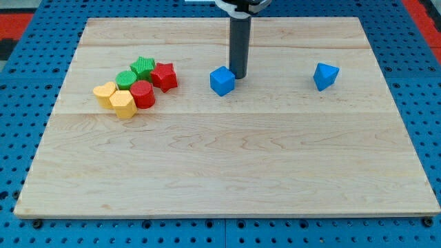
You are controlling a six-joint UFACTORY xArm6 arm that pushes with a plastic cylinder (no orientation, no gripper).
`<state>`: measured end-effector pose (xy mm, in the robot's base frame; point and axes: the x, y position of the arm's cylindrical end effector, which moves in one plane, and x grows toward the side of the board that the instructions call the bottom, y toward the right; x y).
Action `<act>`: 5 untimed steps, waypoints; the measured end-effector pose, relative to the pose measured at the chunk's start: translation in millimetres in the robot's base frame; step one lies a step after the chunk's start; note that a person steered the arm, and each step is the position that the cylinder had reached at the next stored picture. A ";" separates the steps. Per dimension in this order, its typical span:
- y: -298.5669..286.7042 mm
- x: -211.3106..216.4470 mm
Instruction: Place the blue cube below the red star
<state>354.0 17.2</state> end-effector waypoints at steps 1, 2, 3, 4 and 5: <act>-32.3 17.4; -29.1 29.1; 15.3 40.0; -31.9 43.5; -86.5 43.5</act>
<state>397.5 -69.3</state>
